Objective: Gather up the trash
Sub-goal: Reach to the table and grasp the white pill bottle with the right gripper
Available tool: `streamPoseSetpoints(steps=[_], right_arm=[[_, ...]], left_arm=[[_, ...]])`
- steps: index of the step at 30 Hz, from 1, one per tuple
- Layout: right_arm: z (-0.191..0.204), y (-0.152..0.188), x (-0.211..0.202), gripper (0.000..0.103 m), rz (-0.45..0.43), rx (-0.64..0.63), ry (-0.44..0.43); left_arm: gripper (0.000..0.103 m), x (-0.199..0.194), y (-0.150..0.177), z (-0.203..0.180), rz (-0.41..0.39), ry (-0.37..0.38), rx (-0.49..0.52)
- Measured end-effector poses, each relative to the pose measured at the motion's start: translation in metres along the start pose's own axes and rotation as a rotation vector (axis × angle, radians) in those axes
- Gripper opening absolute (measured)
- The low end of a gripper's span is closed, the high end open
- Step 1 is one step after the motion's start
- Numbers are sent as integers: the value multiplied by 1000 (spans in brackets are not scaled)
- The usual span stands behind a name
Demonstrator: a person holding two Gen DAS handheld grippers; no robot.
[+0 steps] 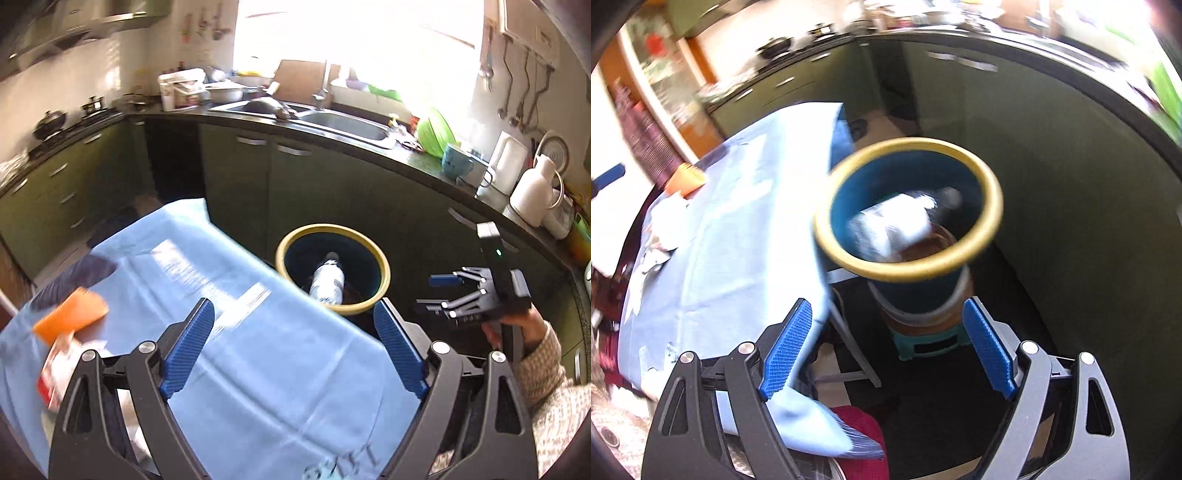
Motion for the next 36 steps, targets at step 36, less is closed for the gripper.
streamPoseSetpoints(steps=[36], right_arm=[[398, -81, 149, 63, 422, -869, -515]], left_arm=[[89, -173, 176, 142, -135, -358, -385]])
Point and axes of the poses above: each gripper's, at about its wrist camera, not at the fingertips, and x roughly the way its jaws point, z to its left, y to its underside, the point moved 5 cm from there along x, roughly the way its jaws point, and after that the axes turned 4 degrees about y, right-handed, at the moved point
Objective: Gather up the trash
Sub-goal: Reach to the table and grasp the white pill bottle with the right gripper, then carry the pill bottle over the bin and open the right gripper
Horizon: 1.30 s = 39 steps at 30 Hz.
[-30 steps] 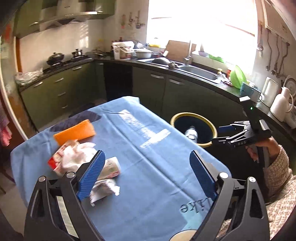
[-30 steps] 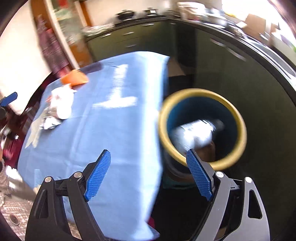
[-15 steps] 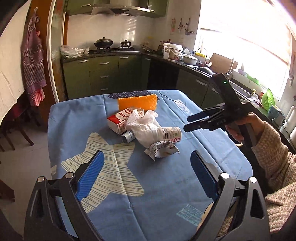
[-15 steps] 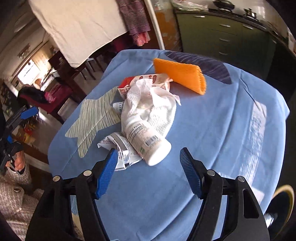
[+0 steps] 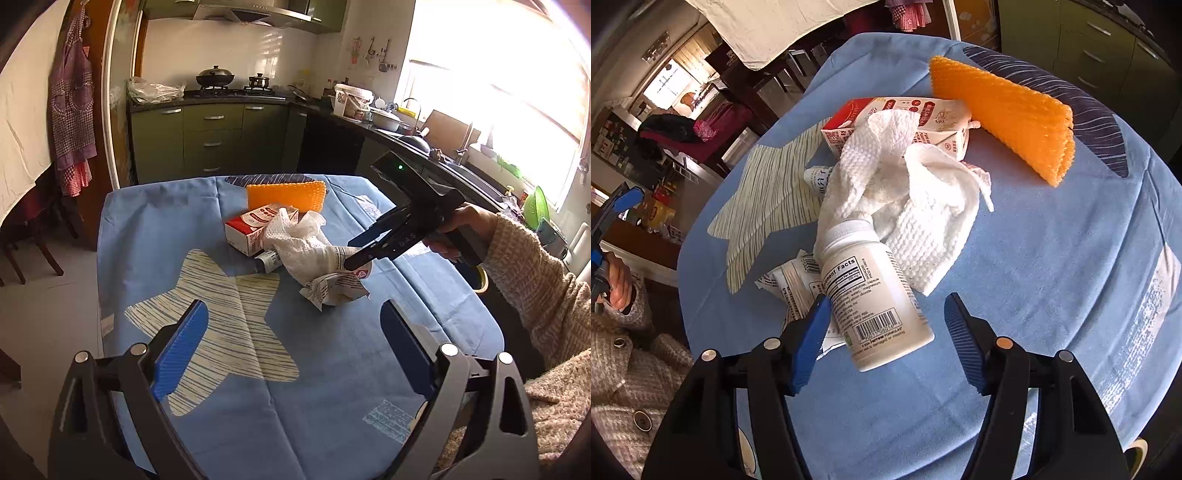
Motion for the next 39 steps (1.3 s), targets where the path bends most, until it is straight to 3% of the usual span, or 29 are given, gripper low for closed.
streamPoseSetpoints(steps=[5, 6, 7, 10, 18, 24, 29, 33, 39], right_arm=[[5, -1, 12, 62, 12, 9, -29], [5, 0, 15, 60, 13, 12, -33], [7, 0, 16, 51, 13, 15, -32], [9, 4, 14, 50, -11, 31, -5], [9, 46, -44, 47, -155, 126, 37], [-24, 113, -112, 47, -277, 282, 102], [-79, 187, -168, 47, -339, 476, 237], [-131, 246, -191, 47, -344, 654, 358], [-198, 316, -184, 47, -278, 878, 514]], left_arm=[[89, 1, 2, 1, 7, 2, -6], [89, 1, 2, 1, 8, 4, -6], [89, 1, 3, 0, 9, 6, -5], [89, 1, 4, 0, 12, 1, -2], [89, 1, 5, -2, 10, 11, -4], [89, 7, 5, -15, 18, 35, 20], [89, 13, 3, -29, 23, 58, 43], [89, 20, 1, -41, 36, 70, 63], [90, 26, -1, -58, 55, 72, 102]])
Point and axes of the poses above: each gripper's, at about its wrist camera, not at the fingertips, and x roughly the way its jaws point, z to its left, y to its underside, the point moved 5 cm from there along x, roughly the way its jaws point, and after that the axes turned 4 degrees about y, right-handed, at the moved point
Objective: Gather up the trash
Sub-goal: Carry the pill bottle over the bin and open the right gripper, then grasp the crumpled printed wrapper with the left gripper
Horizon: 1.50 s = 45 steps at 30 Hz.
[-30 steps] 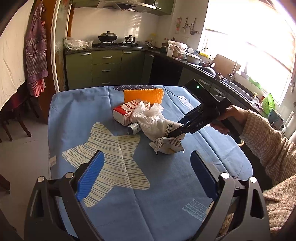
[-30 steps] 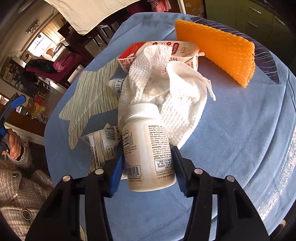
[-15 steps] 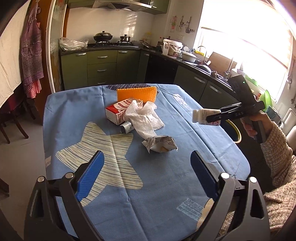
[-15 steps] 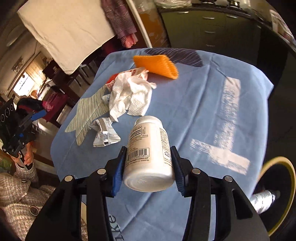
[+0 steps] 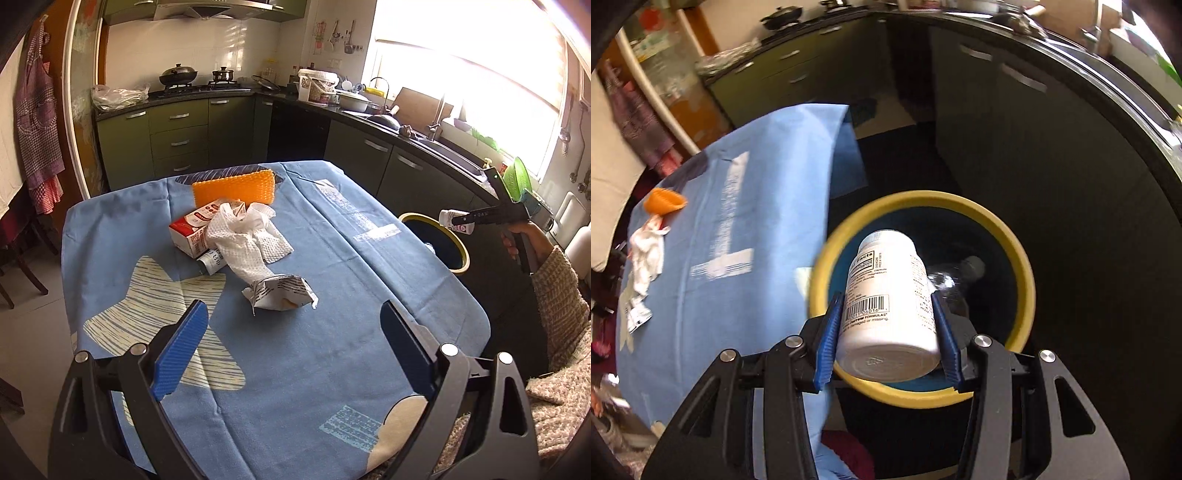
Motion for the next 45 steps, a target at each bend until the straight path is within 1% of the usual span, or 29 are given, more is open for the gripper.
streamPoseSetpoints(steps=[3, 4, 5, 6, 8, 10, 16, 20, 23, 26, 30, 36, 42, 45], right_arm=[[-27, 3, 23, 48, 12, 80, 36], [-34, 4, 28, 57, 10, 98, 34], [-40, 5, 32, 61, 5, 119, 40], [-42, 6, 33, 61, 0, 134, 47], [-41, 9, 27, 61, -20, 141, 20], [-32, 14, 14, 61, -45, 133, -6], [20, 37, -34, 67, -147, 61, -102], [44, 57, -53, 68, -190, 32, -123], [52, 70, -62, 71, -205, 40, -147], [53, 82, -66, 72, -207, 53, -157], [53, 98, -65, 72, -190, 59, -175], [54, 104, -53, 72, -169, 68, -209], [61, 105, -45, 72, -154, 49, -231], [64, 106, -42, 72, -146, 41, -240]], left_arm=[[90, 3, -2, -3, 9, -3, 12], [90, 4, -3, -4, 11, -4, 13], [89, 5, -3, -4, 14, -3, 13], [90, 6, -4, -4, 17, -3, 12], [90, 9, -4, -6, 26, 4, 12], [90, 13, -4, -7, 37, 9, 16], [90, 31, 0, -9, 75, 25, 13], [90, 47, 4, -10, 106, 33, 17], [90, 58, 6, -9, 130, 53, 1], [90, 70, 9, -7, 154, 58, -7], [90, 89, 11, -5, 189, 41, -3], [90, 119, 13, 1, 242, 16, -9], [90, 136, 6, 11, 248, -37, -27], [90, 140, 2, 16, 241, -79, -14]])
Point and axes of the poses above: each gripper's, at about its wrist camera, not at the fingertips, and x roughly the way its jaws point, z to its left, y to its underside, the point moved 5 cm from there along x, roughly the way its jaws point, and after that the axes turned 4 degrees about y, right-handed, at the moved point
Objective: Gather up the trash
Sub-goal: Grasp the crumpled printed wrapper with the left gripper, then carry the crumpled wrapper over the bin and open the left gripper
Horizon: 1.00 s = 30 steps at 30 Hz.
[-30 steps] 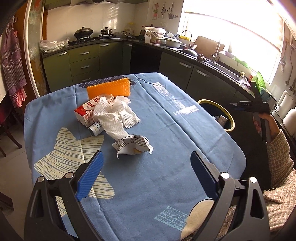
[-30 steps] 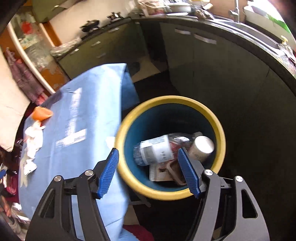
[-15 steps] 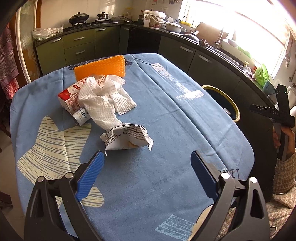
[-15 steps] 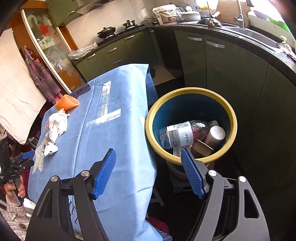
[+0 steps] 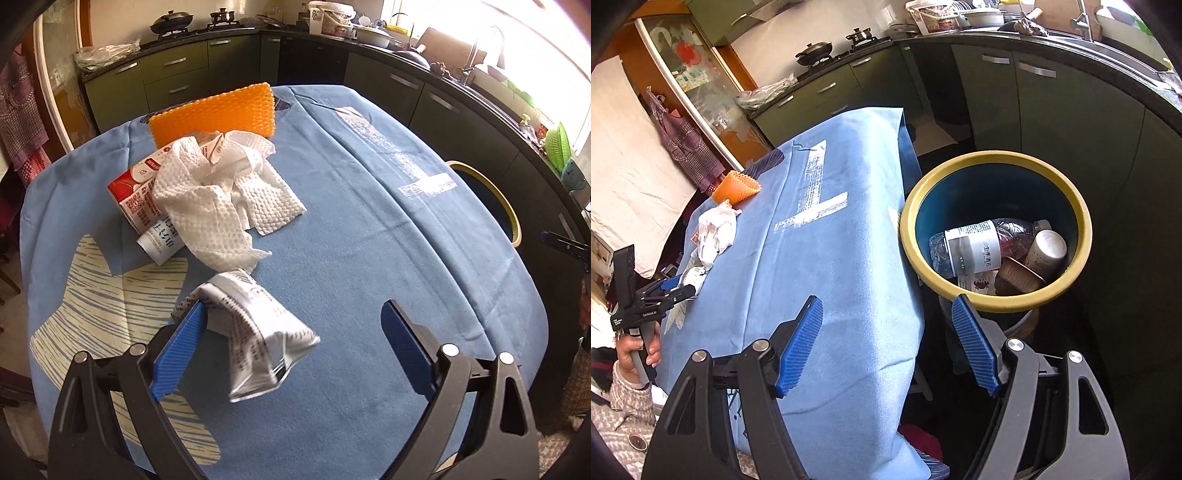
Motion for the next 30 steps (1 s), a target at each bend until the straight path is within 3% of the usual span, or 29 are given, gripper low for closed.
streamPoseSetpoints(steps=[10, 15, 17, 30], right_arm=[[4, 4, 10, 72, 27, -9, -17], [7, 6, 12, 72, 35, -19, -22], [8, 6, 11, 72, 34, -19, -24], [13, 6, 9, 72, 33, -34, -34]], left_arm=[[87, 6, -1, 18, 46, -45, -78], [55, 7, 3, 26, 82, -38, -117], [49, 7, 6, 30, 95, -38, -124], [46, -32, 4, 16, 38, -39, -48]])
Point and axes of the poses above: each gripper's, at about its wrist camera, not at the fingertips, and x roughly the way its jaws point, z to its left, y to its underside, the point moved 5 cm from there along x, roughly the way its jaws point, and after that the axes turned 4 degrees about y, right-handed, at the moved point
